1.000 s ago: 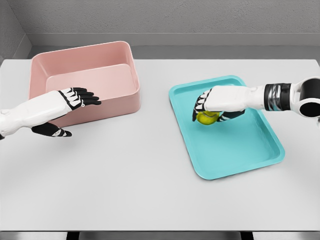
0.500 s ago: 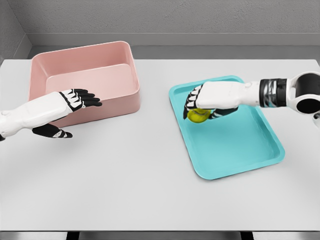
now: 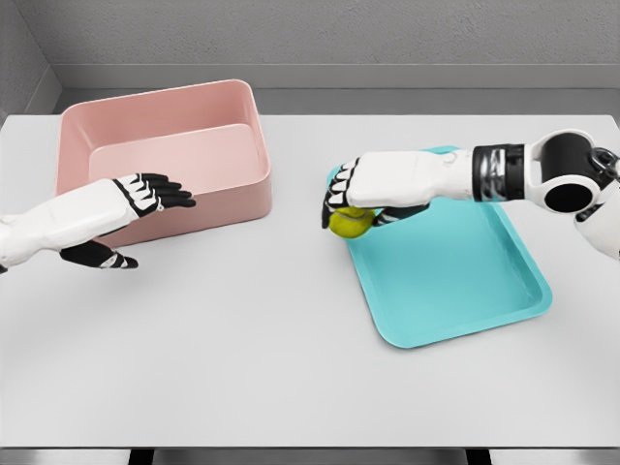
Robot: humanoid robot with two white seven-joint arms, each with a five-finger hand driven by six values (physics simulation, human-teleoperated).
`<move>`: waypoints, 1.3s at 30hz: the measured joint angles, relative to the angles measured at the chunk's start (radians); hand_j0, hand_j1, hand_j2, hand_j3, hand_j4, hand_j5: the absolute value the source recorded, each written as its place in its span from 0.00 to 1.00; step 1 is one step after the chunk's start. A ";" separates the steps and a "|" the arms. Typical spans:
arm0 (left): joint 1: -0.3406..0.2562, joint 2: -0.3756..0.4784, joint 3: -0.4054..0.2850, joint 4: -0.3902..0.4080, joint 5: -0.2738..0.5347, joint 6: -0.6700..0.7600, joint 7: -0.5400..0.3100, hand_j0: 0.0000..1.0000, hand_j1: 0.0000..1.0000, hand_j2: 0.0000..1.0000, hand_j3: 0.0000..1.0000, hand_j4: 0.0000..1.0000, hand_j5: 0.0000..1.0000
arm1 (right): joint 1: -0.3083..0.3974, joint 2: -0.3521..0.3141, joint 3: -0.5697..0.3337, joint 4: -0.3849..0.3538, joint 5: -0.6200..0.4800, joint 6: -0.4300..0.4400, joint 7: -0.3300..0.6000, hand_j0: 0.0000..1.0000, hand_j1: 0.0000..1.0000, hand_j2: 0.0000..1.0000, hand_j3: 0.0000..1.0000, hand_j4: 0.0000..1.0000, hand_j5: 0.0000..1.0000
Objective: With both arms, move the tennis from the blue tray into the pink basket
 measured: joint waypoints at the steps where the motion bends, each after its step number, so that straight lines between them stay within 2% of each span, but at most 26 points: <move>1: 0.000 0.000 0.000 0.000 0.000 0.000 0.000 1.00 1.00 1.00 1.00 1.00 1.00 | 0.000 0.005 0.000 0.000 0.000 0.000 0.000 0.66 0.66 0.66 0.66 0.66 0.66; 22: 0.012 -0.001 0.000 0.000 0.000 0.000 0.000 1.00 1.00 1.00 1.00 1.00 1.00 | -0.014 0.117 0.021 0.011 0.002 0.000 0.008 0.66 0.66 0.66 0.66 0.66 0.66; 39: 0.014 -0.004 -0.001 0.000 0.000 0.000 -0.002 1.00 1.00 1.00 1.00 1.00 1.00 | -0.014 0.216 0.054 0.062 0.012 0.000 0.021 0.66 0.66 0.66 0.66 0.66 0.66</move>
